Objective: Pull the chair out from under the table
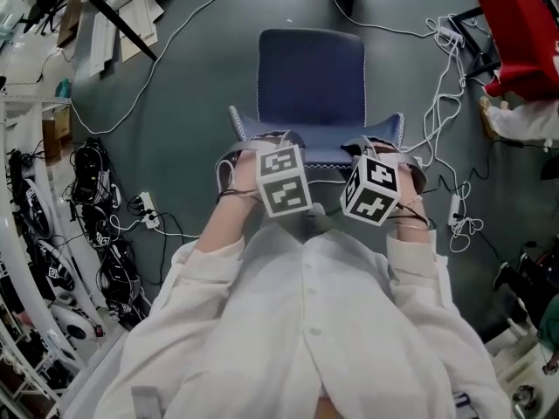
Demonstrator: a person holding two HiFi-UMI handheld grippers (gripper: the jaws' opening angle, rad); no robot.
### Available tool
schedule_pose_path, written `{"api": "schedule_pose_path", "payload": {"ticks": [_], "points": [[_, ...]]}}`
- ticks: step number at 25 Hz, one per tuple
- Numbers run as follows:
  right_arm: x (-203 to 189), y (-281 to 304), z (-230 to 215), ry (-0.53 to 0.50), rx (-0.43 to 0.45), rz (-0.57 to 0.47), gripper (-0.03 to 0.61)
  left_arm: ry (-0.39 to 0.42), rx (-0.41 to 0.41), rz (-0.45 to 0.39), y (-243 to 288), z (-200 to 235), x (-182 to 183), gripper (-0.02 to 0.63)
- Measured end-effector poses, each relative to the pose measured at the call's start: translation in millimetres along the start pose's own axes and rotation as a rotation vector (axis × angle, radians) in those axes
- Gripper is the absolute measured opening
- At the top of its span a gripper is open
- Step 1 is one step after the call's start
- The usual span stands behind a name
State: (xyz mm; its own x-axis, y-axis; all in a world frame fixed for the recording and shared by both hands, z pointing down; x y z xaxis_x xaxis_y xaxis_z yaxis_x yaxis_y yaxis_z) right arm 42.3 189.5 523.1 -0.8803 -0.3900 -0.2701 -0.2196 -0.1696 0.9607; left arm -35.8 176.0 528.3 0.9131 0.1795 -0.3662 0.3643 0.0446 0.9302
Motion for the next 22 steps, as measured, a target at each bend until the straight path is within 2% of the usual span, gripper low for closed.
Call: {"api": "schedule_pose_path", "payload": {"ticks": [22], "points": [[-57,-21,116,-0.104,0.039,-0.001,0.117,-0.090,0.022,0.017,10,-134,28,0.132]]}}
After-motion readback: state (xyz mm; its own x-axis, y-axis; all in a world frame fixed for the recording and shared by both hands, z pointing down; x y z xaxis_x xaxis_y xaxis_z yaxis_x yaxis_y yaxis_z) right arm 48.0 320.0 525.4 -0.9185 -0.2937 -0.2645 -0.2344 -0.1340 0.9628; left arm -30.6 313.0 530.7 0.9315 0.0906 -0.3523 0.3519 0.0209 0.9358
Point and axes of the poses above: the fingertips, and each gripper's own axes: y forward along the fingers, z to its left, x out of its top, the point moved 4 cm from there along -y, backward along the fingers, and after that the axes turned 6 degrees about y, right-handed, at the moved point
